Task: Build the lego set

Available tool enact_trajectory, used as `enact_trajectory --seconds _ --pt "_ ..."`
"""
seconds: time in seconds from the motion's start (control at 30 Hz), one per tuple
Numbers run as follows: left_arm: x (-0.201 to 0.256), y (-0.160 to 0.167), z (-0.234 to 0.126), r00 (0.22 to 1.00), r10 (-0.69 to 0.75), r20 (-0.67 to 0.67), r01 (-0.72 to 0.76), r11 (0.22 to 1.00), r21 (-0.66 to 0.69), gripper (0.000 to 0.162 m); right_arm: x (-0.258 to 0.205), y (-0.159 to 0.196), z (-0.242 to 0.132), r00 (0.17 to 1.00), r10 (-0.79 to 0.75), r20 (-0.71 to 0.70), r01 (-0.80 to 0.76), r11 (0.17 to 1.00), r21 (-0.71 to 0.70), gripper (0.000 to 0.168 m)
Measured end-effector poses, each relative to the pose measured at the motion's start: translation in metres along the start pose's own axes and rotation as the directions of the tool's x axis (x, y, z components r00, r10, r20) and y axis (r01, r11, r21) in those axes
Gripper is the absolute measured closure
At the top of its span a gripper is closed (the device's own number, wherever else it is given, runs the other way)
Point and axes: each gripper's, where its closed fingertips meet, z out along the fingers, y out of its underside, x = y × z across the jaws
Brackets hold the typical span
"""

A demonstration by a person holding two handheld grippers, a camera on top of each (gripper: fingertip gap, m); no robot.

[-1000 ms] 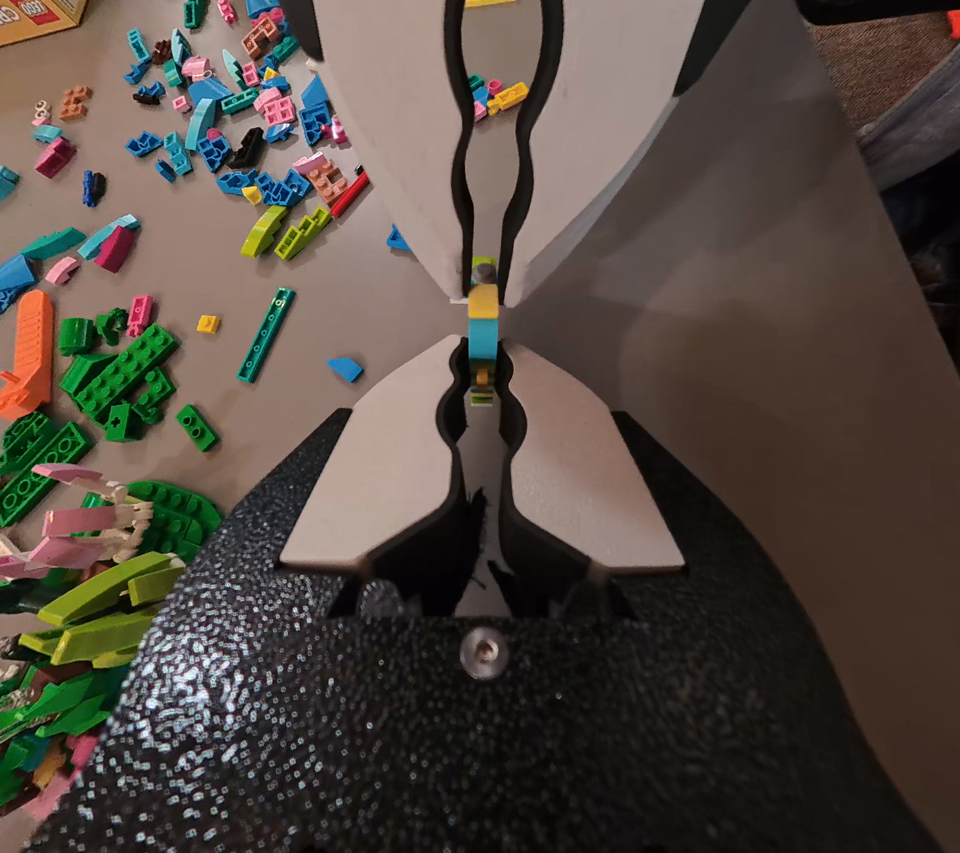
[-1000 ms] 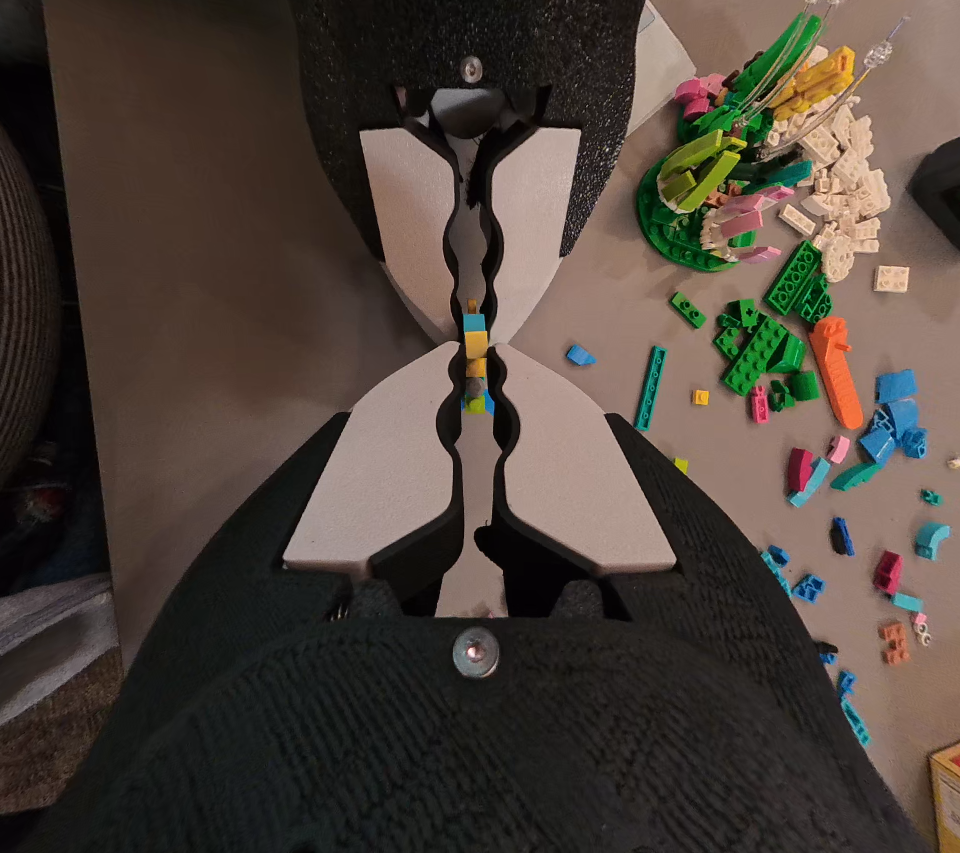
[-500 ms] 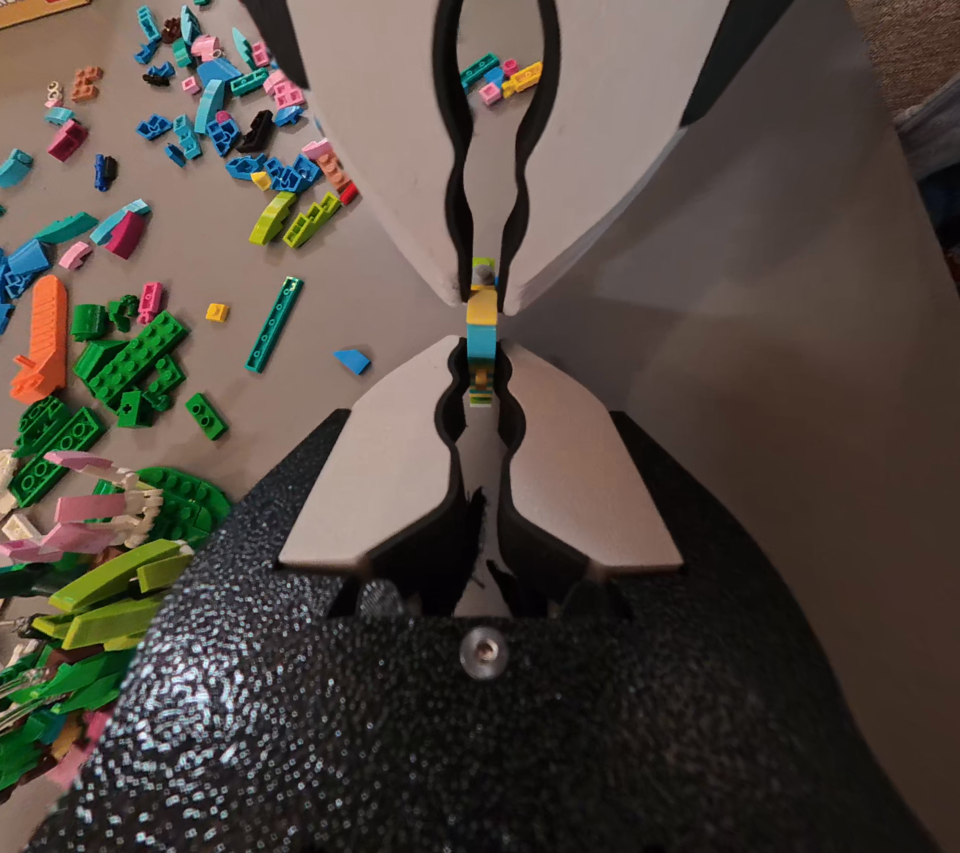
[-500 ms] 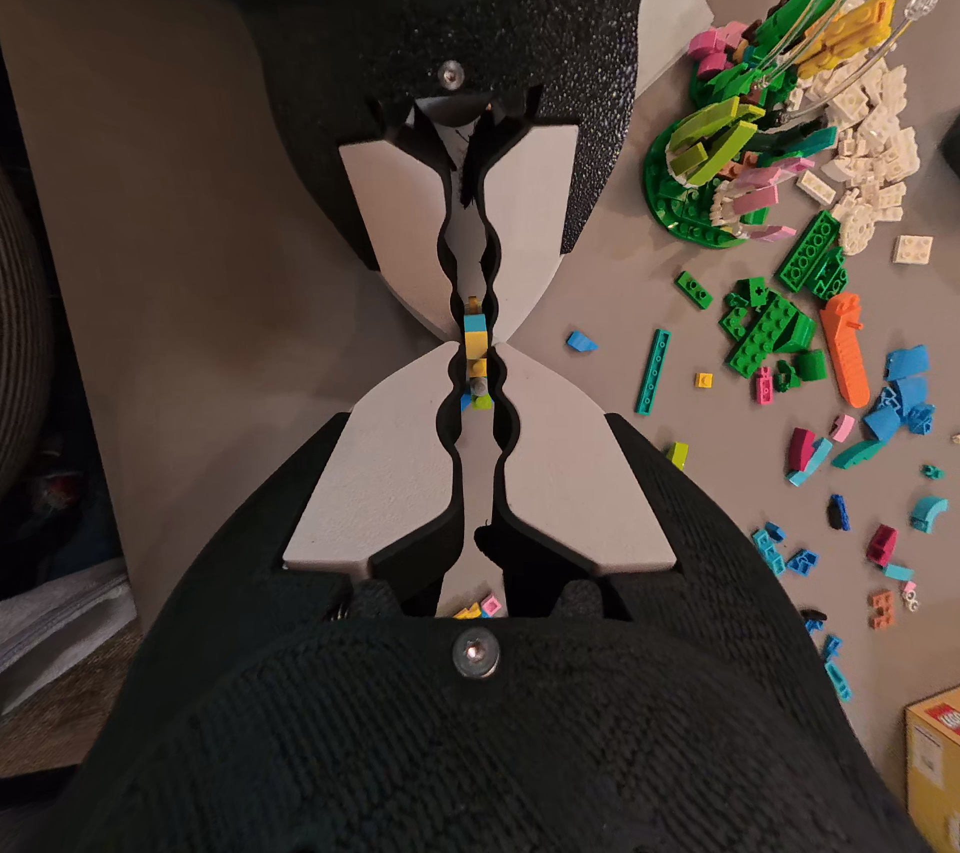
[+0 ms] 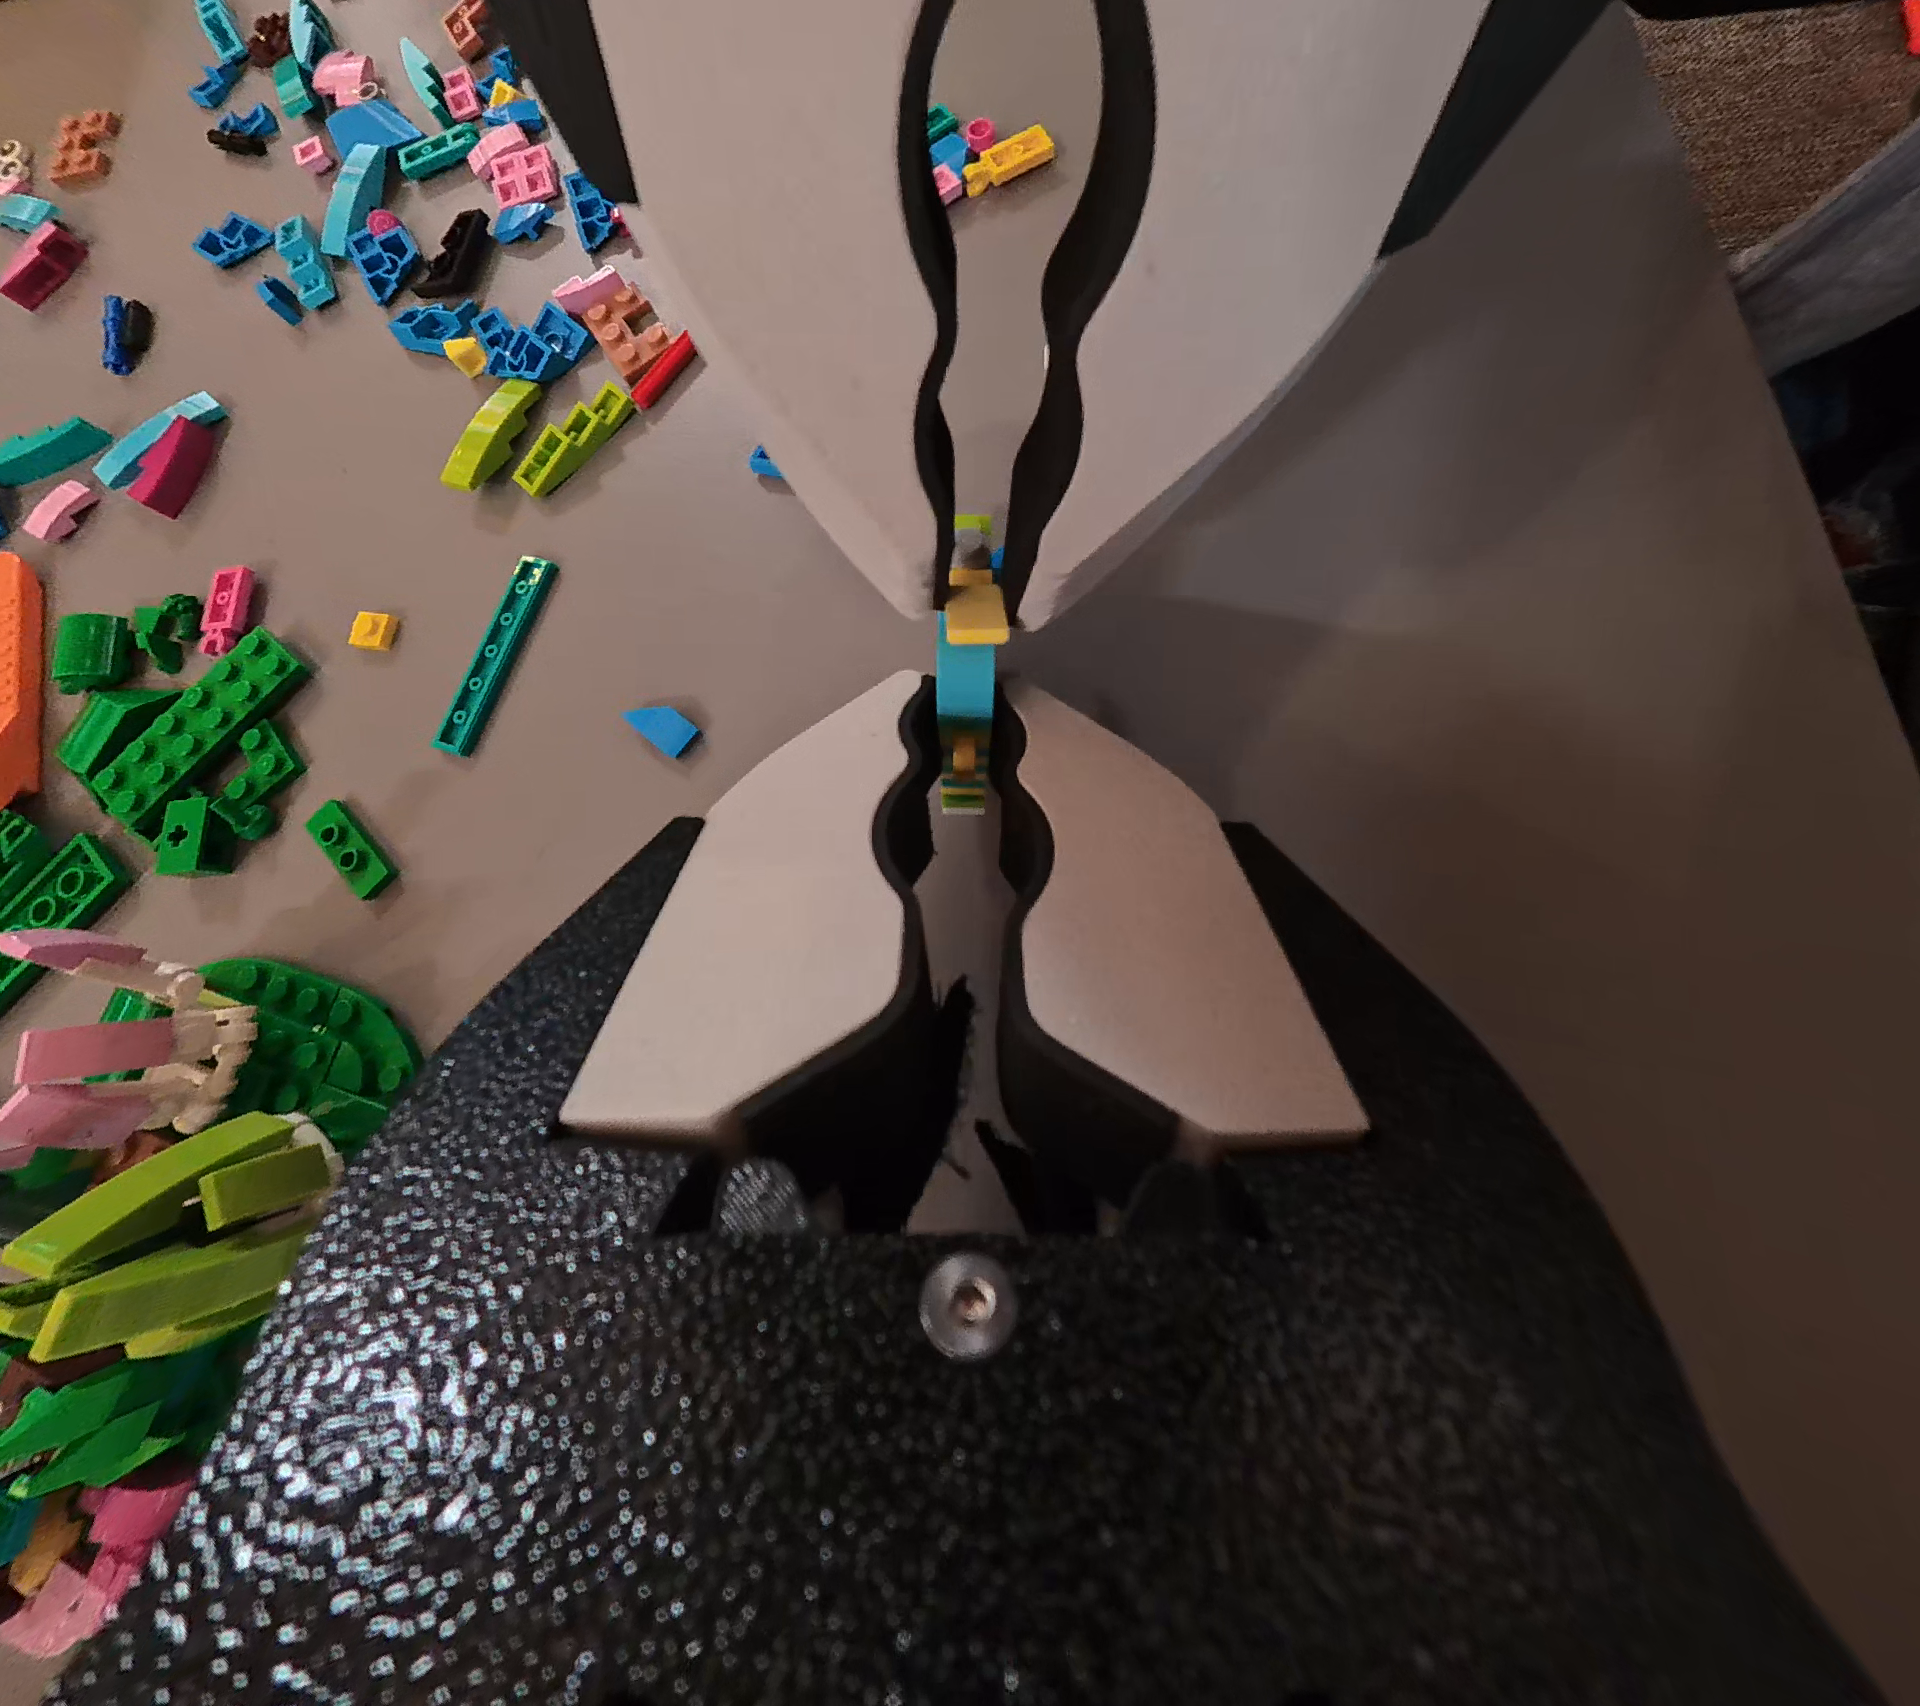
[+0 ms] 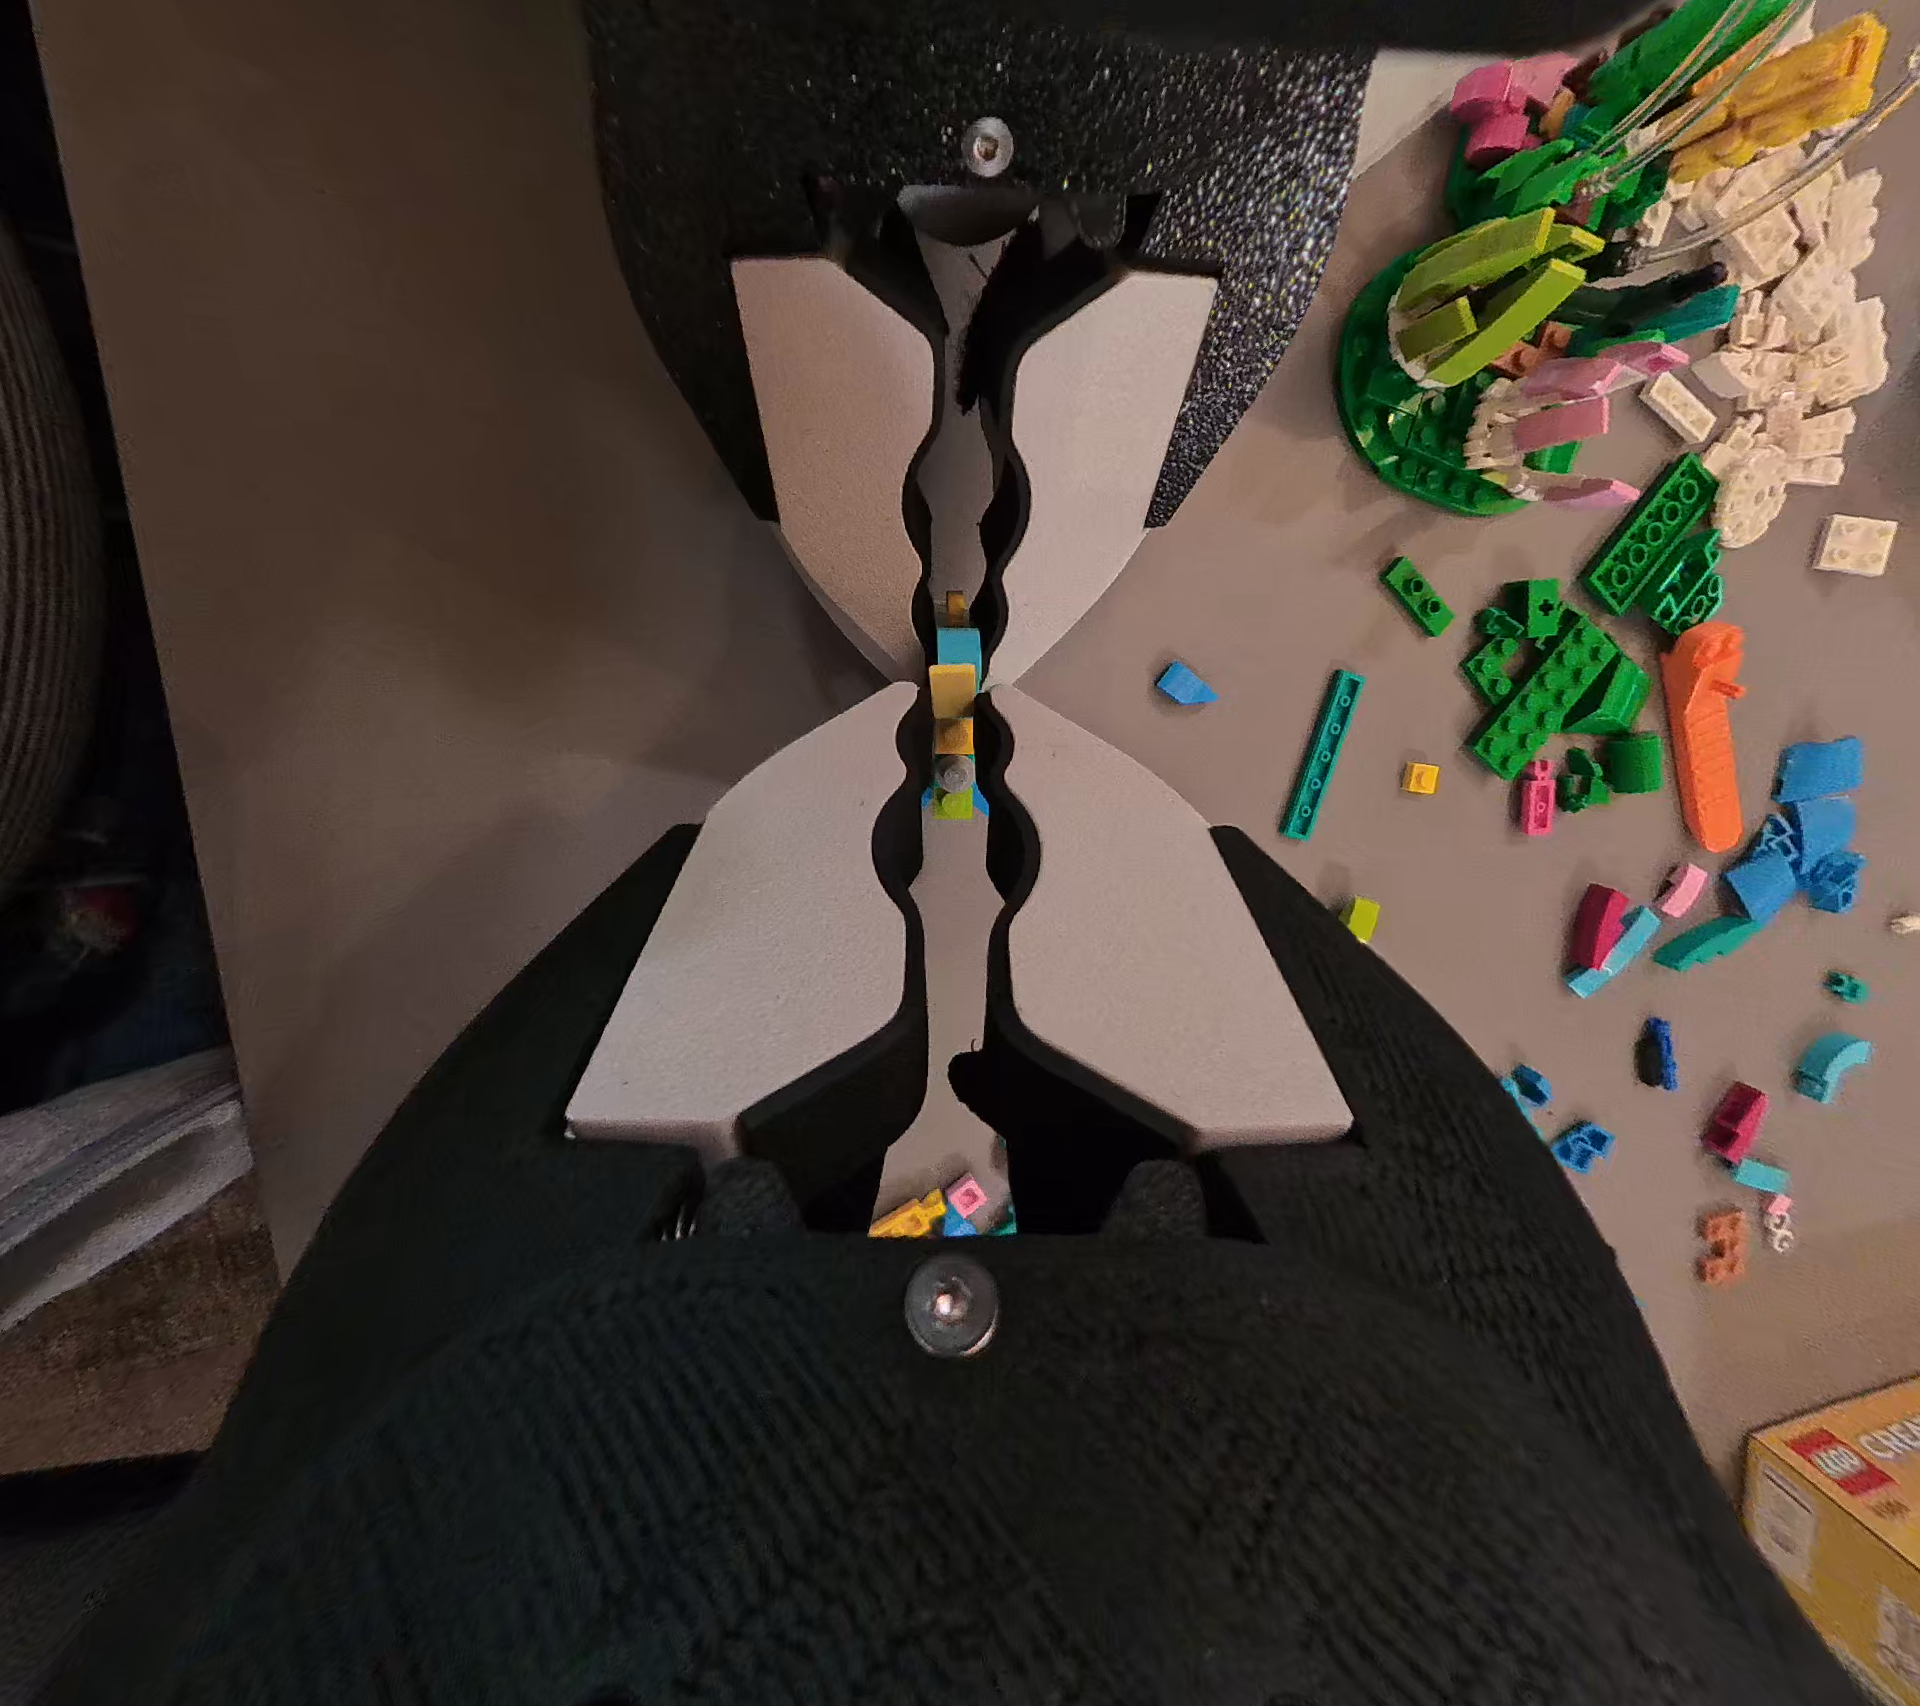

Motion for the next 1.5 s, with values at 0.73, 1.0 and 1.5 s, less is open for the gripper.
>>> enact_trajectory --seconds 0.73,1.0,1.5 --pt "0.000 0.004 0.003 0.999 -0.036 -0.008 0.036 0.999 -0.012 0.154 0.002 0.006 0.003 0.998 0.055 0.013 -0.055 0.998 -0.022 0.162" --pt "-0.021 0.016 -0.007 0.994 -0.087 0.074 0.090 0.995 -0.038 0.154 -0.022 0.032 0.003 0.990 0.065 0.123 -0.049 0.991 -0.125 0.162" --pt "-0.033 0.021 -0.011 0.986 -0.125 0.112 0.129 0.991 -0.029 0.154 -0.034 0.051 0.022 0.985 0.098 0.145 -0.081 0.989 -0.124 0.149"
